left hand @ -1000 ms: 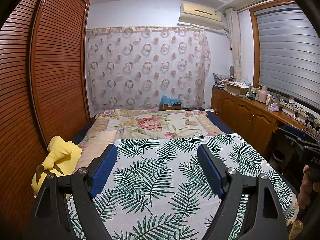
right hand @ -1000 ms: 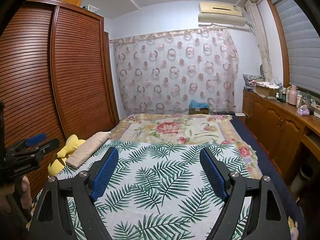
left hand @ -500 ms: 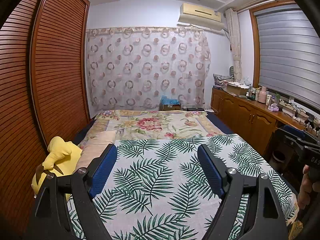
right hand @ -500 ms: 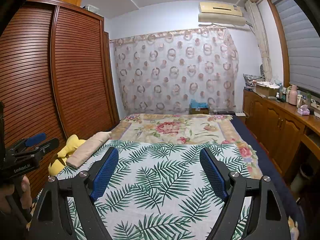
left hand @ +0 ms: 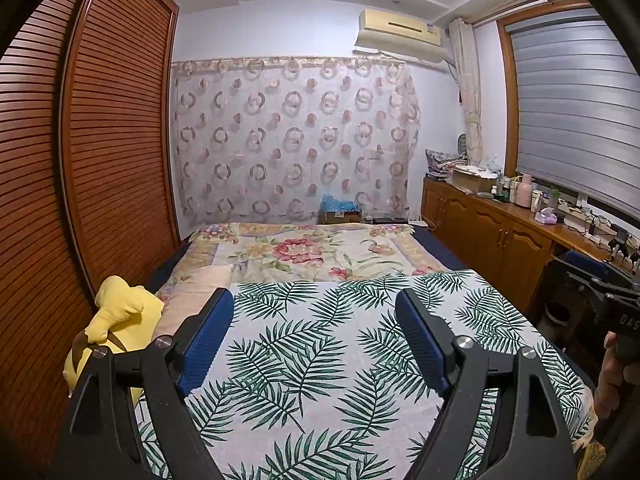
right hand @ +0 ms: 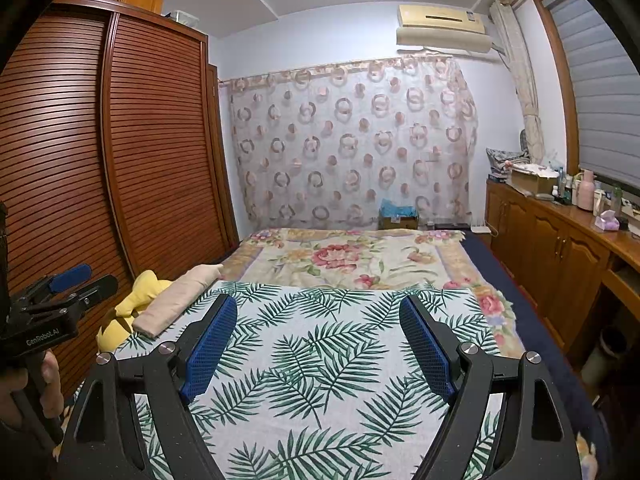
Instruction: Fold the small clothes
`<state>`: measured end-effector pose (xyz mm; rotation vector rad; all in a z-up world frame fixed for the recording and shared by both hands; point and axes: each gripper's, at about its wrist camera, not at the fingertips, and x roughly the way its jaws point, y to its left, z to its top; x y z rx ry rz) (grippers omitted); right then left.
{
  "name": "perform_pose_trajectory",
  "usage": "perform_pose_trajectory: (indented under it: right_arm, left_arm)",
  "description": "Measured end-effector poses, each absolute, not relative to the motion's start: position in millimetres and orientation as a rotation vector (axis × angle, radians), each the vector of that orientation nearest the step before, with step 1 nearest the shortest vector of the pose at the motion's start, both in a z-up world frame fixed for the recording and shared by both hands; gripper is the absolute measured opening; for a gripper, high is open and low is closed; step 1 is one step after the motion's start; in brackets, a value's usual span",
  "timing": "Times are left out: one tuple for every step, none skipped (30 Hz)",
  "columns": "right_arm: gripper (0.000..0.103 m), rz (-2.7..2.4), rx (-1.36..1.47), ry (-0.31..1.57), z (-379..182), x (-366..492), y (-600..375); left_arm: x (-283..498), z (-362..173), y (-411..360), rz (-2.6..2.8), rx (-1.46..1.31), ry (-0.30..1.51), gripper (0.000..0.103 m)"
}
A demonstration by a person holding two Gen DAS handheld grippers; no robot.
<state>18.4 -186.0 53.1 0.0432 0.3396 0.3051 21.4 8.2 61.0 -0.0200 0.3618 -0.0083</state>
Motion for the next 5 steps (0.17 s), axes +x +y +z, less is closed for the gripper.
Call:
perform_pose_trajectory:
  right_arm:
    - [0.085,0.306,0.044,0.340,53.6,19.0,-186.3]
    - [0.085,0.306,0.044,0.340,53.3,19.1,-186.6]
    - [0.085,0.306,0.043,0.340,53.7,19.4,-186.8]
    - [0.085,0.307,0.043,0.340,53.5,19.4,-186.9]
    - [0.085,0.307,0.043,0.340,52.4,18.7,-186.3]
  left_arm:
    - [20.5,59.3,7.8,-0.009,-0.020,0.361,0.084]
    - [21.0,60.7,8.1,-0.010,-0.020,0.360,0.084]
    - [20.7,59.7,7.7,-0.008,-0.019,0.360,0.084]
    - [20.4,59.1,7.5,-0.008,-0.020,0.360,0.084]
    - [21.3,60.3,8.1,-0.007,-0.020,0.360,0.084]
